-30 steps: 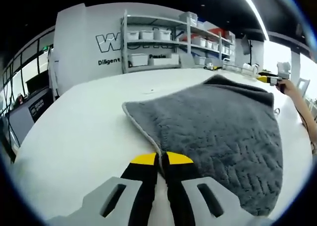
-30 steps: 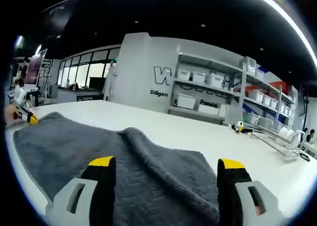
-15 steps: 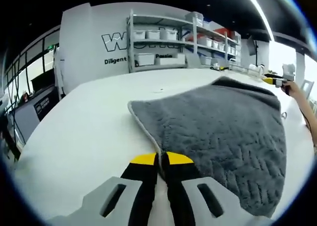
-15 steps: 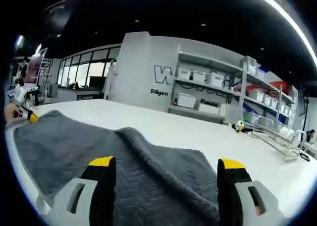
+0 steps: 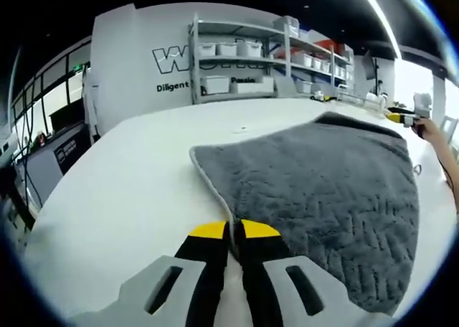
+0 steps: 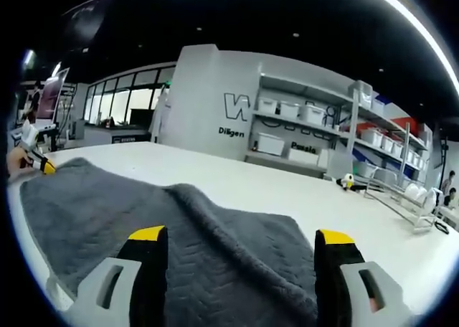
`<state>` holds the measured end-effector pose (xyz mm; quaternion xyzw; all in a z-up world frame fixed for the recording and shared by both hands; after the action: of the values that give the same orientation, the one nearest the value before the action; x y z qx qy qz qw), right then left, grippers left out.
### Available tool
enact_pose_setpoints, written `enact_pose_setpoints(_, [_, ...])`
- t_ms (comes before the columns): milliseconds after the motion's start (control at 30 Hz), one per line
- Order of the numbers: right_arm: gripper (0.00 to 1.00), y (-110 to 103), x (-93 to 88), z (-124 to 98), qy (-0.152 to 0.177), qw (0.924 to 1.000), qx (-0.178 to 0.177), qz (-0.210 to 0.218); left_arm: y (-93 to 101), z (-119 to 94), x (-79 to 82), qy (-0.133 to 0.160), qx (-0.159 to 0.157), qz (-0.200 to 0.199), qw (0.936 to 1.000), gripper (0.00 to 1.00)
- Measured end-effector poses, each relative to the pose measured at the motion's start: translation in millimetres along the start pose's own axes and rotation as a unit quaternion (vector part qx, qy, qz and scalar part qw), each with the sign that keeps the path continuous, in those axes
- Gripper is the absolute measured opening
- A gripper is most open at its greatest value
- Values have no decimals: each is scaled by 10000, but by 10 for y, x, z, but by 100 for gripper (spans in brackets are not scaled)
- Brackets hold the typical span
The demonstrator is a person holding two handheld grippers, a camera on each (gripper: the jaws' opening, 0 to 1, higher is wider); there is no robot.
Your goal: Open the folded towel by lifting each exposed corner and separating the folded layers until the towel lies flat within the target outline without major curled edges
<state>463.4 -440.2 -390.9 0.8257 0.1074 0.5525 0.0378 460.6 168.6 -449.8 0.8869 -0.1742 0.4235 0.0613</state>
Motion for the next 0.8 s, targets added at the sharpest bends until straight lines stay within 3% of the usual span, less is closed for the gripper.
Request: enact_pose_setpoints(800, [85, -36, -28, 11, -68, 10000, 26, -52, -145, -66, -21, -75, 388, -27, 9992, 5])
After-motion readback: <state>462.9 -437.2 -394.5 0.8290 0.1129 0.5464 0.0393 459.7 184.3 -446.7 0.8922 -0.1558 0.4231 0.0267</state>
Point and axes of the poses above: the point that each gripper's makers call its tool centre point, and the gripper's own axes: z roughly forward along the fingers, y roughly to its right, x roughly out of its top, the point moved 9 cm from there along -z, roughly backward along the fingers, and after that the axes turned 13 degrees about -y, right-handed, at the moved point
